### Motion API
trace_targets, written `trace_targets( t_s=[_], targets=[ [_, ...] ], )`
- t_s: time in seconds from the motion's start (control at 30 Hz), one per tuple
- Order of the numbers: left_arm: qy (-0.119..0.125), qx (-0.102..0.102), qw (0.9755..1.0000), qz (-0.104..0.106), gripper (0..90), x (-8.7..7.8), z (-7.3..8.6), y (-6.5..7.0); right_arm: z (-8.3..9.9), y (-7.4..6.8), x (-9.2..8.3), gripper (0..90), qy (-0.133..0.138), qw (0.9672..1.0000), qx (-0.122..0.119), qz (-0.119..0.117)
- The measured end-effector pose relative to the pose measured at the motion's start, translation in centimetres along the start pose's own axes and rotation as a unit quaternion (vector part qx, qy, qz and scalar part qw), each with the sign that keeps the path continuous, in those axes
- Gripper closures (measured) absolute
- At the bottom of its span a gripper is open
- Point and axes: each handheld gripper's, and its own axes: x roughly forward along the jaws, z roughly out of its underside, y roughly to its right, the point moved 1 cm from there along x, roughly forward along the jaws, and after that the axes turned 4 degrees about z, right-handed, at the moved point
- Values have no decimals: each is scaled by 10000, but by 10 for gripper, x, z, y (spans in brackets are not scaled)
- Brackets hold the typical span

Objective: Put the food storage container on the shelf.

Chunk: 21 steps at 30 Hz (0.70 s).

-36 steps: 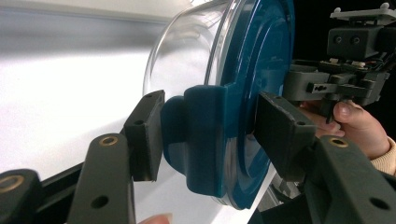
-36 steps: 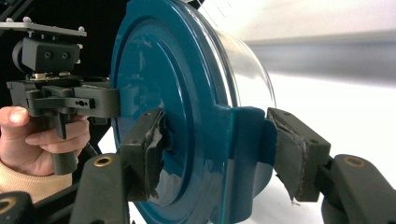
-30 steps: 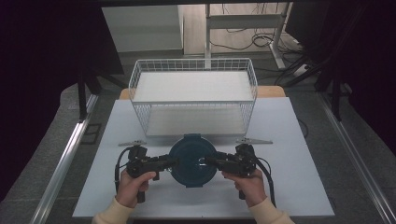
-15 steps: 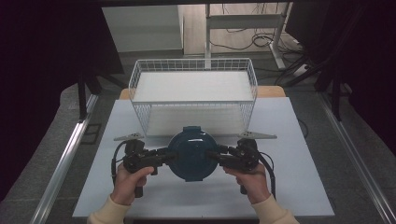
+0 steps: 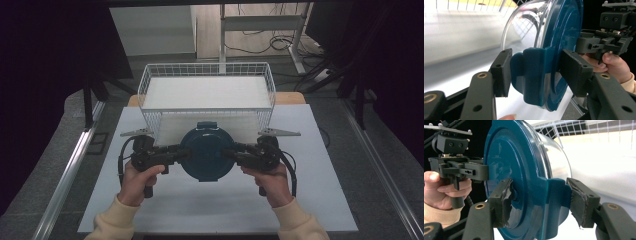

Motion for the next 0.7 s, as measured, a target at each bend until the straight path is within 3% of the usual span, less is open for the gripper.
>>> trace_targets(
  t_s=[0.7],
  targets=[
    [230, 244, 9994, -4, 448, -12, -59, 8, -65, -6, 0, 401, 121, 9995, -276, -37]
  ],
)
